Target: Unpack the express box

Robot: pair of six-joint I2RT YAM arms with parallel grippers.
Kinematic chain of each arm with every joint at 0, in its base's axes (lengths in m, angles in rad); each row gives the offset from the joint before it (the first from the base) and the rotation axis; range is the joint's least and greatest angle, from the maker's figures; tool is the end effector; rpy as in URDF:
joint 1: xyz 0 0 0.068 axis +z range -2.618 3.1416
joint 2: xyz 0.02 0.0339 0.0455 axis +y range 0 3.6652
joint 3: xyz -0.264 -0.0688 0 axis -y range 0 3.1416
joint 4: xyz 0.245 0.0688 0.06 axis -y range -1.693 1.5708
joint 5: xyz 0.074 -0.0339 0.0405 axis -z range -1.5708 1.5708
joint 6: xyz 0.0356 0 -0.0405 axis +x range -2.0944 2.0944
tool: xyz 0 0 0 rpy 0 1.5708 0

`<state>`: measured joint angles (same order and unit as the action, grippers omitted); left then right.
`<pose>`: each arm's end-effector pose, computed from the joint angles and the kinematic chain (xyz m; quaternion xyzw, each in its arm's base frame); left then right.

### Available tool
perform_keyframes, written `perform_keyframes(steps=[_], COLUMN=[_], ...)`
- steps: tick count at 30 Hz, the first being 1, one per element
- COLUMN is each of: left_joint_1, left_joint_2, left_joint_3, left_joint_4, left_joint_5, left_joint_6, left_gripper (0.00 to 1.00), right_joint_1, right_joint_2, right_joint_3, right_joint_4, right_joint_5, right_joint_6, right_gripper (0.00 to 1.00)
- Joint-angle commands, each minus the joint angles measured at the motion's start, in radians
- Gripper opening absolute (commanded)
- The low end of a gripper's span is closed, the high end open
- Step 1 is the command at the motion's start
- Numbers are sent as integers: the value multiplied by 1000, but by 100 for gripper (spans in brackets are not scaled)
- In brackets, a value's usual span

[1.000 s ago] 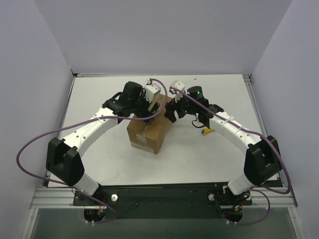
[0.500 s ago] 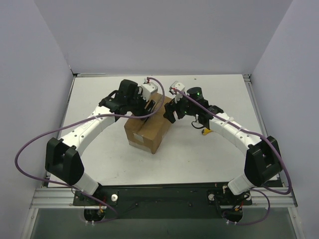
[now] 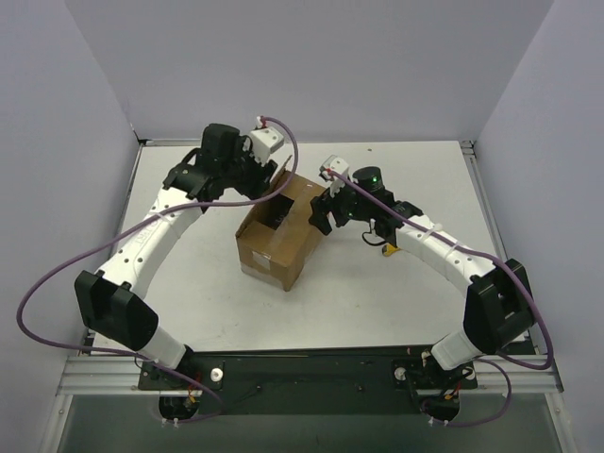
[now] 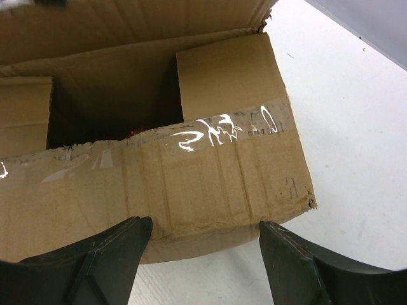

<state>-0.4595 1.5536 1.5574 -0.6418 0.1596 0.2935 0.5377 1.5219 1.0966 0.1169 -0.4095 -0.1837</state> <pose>0.3093 -0.1594 0.3734 0.3607 0.8148 -0.1081 0.4408 0.2991 0.1948 0.2984 -0.3912 0.6972 0.2633 0.5399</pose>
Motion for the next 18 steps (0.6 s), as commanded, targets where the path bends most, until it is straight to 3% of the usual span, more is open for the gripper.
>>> perform_keyframes(steps=[1,10,14,16,18], left_joint_1=[93,309,337,334,314], left_joint_2=[-3,45,33,-7,-32], left_joint_3=[52,15,32,47,29], left_joint_4=[13,-16,-18,4,31], left_joint_5=[-126,-74,1,182,378], left_joint_6=[62,-36,-86,-70,-21], left_gripper=[59,63,66,71,83], right_joint_1=[2,2,4,2,2], right_joint_2=[46,50,46,41,43], right_joint_3=[-69,-66,-66,-66,-67], right_joint_4=[-290,-296,-298,-298,-298], right_joint_5=[35,41,43,41,40], right_joint_6=[-76,-77,-76,-76,-71], right_gripper=[73,73,73,73,73])
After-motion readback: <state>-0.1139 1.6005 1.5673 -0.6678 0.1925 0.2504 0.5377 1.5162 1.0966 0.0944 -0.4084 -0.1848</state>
